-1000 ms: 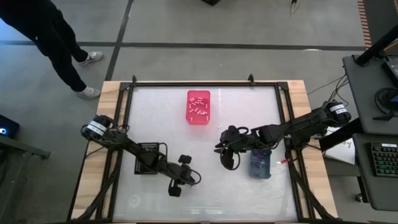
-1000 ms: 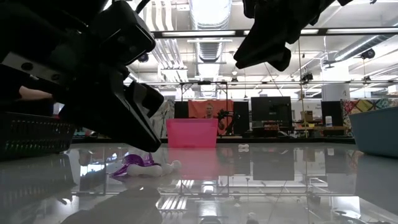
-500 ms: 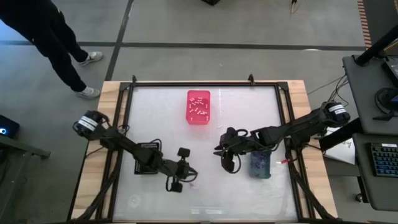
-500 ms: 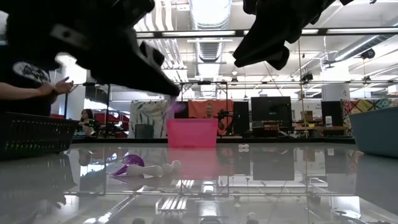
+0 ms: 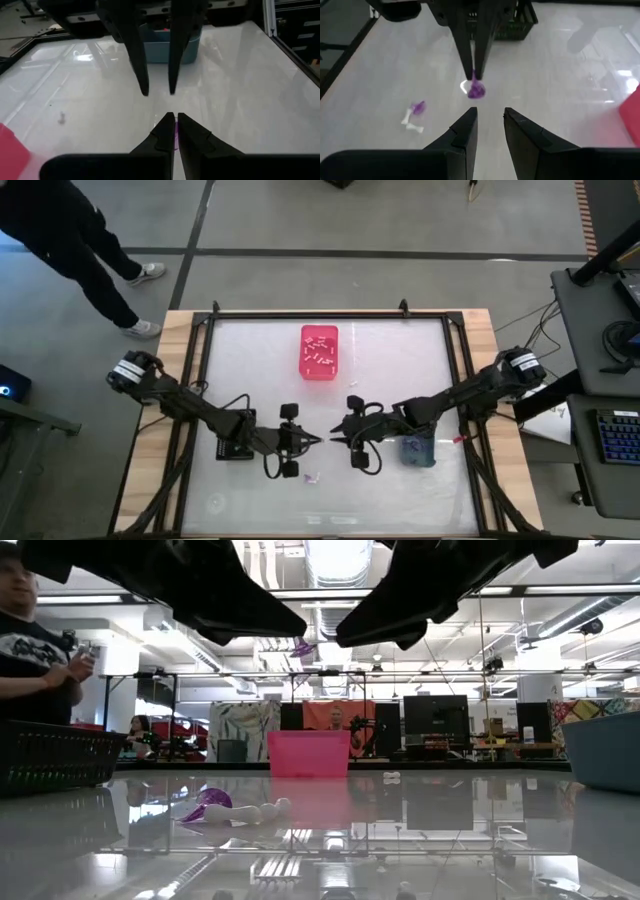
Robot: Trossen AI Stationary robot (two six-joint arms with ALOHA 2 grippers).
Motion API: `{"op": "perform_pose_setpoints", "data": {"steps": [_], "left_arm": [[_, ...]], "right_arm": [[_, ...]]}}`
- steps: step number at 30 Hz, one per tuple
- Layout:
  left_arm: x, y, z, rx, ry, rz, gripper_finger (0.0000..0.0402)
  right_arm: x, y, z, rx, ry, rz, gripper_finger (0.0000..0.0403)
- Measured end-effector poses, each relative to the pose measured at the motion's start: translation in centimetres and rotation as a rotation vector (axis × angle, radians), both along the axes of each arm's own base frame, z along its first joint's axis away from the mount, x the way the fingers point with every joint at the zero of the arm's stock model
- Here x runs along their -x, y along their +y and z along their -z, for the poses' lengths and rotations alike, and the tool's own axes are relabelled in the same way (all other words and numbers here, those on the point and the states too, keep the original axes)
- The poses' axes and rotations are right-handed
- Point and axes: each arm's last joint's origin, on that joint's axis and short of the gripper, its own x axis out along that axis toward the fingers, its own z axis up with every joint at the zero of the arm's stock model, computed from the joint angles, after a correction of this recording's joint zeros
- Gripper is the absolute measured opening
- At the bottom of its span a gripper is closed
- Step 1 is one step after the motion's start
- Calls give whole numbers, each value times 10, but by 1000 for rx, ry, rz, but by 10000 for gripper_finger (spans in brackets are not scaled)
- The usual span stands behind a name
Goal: Sort Halloween decoration
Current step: Put the witch hat toy into the blue bin
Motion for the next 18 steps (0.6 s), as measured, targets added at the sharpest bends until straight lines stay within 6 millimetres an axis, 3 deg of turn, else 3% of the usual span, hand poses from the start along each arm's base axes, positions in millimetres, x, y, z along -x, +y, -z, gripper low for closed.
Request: {"op": "perform_pose_setpoints", "data": {"steps": [6,18], "left_arm": [[0,1,2,4,3,-23,0],[-1,1,1,12,-9,-41,0]], "right_arm": [[-2,1,-1,8,-13,-7,94],[-4,1,0,8,-14,-4,169]]}}
